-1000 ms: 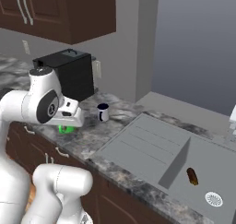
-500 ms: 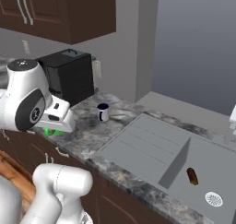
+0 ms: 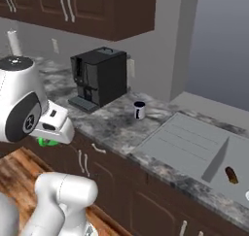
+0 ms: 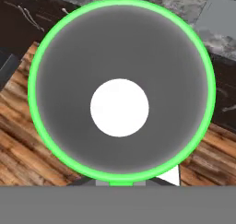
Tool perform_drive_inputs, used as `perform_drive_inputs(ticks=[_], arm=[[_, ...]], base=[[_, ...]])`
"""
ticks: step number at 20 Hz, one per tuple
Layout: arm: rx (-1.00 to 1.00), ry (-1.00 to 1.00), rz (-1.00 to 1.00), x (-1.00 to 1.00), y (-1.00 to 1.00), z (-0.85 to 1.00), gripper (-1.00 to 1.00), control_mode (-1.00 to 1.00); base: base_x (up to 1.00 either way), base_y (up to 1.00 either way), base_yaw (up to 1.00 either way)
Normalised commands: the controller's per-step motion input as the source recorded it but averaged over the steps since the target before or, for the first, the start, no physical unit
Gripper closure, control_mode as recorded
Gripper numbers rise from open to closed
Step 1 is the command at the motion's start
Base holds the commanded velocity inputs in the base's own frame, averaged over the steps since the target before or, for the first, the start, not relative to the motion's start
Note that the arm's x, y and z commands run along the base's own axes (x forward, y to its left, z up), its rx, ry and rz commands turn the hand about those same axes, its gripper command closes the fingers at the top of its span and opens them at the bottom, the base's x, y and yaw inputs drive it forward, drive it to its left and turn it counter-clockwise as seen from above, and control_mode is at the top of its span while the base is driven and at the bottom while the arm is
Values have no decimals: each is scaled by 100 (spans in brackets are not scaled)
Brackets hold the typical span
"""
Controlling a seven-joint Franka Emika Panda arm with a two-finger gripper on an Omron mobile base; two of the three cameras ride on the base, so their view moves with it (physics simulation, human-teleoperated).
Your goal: Clear the mugs and bowl far away from the sink.
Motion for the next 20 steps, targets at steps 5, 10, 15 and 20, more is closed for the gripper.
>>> perform_drive_inputs(ticks=[5, 10, 15, 20], arm=[[0, 0, 0, 0, 0, 0, 100, 100], [0, 0, 0, 0, 0, 0, 100, 100], [0, 0, 0, 0, 0, 0, 100, 100], [0, 0, 0, 0, 0, 0, 100, 100]], base=[[-12, 97, 68], [0, 49, 88], [0, 10, 97], [0, 0, 100]])
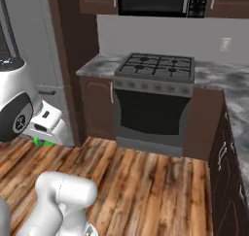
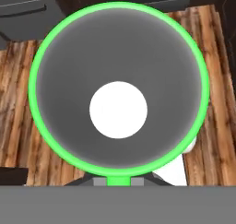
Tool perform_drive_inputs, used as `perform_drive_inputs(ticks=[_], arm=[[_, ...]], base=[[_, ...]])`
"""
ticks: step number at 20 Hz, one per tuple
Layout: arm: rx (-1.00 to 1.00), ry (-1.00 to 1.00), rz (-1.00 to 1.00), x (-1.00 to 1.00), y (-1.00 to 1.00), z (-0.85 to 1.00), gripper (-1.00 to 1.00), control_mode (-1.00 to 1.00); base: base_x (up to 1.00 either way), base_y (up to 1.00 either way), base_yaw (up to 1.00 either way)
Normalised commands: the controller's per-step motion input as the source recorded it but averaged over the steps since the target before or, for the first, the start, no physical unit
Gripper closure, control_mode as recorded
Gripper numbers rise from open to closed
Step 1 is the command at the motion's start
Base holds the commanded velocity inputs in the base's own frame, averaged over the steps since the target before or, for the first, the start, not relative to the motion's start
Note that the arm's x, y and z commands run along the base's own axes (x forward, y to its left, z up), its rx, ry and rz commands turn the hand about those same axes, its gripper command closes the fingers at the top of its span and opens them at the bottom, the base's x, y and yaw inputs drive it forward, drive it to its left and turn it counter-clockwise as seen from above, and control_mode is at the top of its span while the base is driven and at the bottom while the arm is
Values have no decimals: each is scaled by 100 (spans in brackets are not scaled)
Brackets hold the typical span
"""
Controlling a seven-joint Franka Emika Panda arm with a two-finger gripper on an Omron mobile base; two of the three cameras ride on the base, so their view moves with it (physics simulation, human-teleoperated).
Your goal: Clear the mugs and bowl far away from the sink.
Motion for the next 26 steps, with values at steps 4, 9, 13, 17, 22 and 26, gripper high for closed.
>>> perform_drive_inputs(ticks=[4, 9, 13, 17, 22, 26], arm=[[0, 0, 0, 0, 0, 0, 100, 100], [0, 0, 0, 0, 0, 0, 100, 100], [0, 0, 0, 0, 0, 0, 100, 100], [0, 0, 0, 0, 0, 0, 100, 100], [0, 0, 0, 0, 0, 0, 100, 100], [0, 0, 0, 0, 0, 0, 100, 100]], base=[[0, 0, 100], [0, 0, 100], [0, 0, 100], [0, 4, 100], [19, 67, 79], [55, 100, 44]])
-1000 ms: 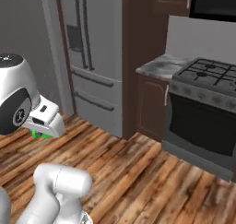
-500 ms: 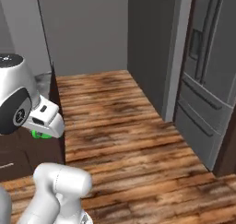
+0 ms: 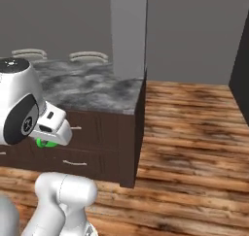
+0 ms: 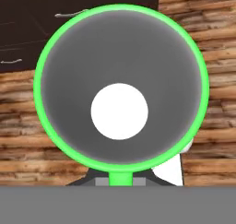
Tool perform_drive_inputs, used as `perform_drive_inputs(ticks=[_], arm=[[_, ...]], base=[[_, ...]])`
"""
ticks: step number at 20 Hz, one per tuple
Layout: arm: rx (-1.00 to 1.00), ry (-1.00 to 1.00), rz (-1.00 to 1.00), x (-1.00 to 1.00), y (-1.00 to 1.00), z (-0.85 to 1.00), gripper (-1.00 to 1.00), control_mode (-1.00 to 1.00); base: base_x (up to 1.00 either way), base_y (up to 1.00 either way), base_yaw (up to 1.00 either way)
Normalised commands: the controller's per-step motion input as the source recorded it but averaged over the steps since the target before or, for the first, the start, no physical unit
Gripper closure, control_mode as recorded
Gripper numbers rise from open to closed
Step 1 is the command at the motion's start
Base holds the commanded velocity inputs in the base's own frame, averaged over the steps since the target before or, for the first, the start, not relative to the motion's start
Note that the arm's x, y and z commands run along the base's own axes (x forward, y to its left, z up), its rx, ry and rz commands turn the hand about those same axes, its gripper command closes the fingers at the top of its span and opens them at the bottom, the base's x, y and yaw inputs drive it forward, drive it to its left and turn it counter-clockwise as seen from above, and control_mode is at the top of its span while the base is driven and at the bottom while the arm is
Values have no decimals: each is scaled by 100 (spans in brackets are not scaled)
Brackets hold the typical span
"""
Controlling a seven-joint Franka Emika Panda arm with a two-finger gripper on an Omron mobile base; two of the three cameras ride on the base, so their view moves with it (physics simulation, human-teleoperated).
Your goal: Clear the mugs and bowl far away from the sink.
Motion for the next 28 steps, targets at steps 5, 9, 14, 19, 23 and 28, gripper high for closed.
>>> perform_drive_inputs(ticks=[5, 9, 14, 19, 23, 28], arm=[[0, 0, 0, 0, 0, 0, 100, 100], [0, 0, 0, 0, 0, 0, 100, 100], [0, 0, 0, 0, 0, 0, 100, 100], [0, 0, 0, 0, 0, 0, 100, 100], [0, 0, 0, 0, 0, 0, 100, 100], [0, 0, 0, 0, 0, 0, 100, 100]], base=[[94, 100, 6], [100, 100, 0], [100, 100, 0], [50, 69, 1], [10, 10, 0], [35, 14, -14]])
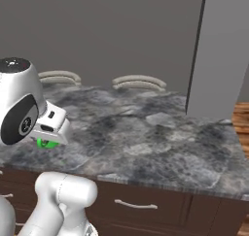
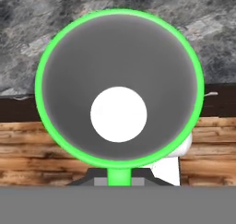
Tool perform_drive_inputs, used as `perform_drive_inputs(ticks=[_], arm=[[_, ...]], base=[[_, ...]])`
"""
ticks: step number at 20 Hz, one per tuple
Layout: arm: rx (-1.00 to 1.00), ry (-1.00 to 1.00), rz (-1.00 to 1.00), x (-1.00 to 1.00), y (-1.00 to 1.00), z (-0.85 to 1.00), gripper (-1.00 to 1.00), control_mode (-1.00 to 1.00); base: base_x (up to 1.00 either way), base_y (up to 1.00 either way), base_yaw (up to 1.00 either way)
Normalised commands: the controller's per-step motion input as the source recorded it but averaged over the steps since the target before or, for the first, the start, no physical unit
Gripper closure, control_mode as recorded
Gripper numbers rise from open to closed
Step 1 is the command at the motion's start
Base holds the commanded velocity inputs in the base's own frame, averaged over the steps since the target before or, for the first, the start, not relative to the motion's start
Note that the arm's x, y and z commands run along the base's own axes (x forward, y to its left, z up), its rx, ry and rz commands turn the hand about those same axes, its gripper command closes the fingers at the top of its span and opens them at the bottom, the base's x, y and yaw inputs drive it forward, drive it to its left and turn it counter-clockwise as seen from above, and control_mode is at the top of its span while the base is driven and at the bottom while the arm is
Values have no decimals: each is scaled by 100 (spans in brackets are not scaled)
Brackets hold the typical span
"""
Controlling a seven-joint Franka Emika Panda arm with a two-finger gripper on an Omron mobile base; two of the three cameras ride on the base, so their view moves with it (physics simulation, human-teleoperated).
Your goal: Clear the mugs and bowl far away from the sink.
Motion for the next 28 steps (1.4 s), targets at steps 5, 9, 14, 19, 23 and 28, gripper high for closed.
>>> perform_drive_inputs(ticks=[5, 9, 14, 19, 23, 28], arm=[[0, 0, 0, 0, 0, 0, 100, 100], [0, 0, 0, 0, 0, 0, 100, 100], [-1, 4, 6, 43, 20, -19, 100, -100], [-2, 5, 0, 63, 25, -35, 100, -100], [-9, 2, 0, 56, 24, -39, 100, -100], [-8, 0, 2, 60, 9, -29, 100, -100]], base=[[35, 5, 9], [21, 1, 18], [7, 2, 3], [0, 0, 0], [0, 0, 0], [0, 0, 0]])
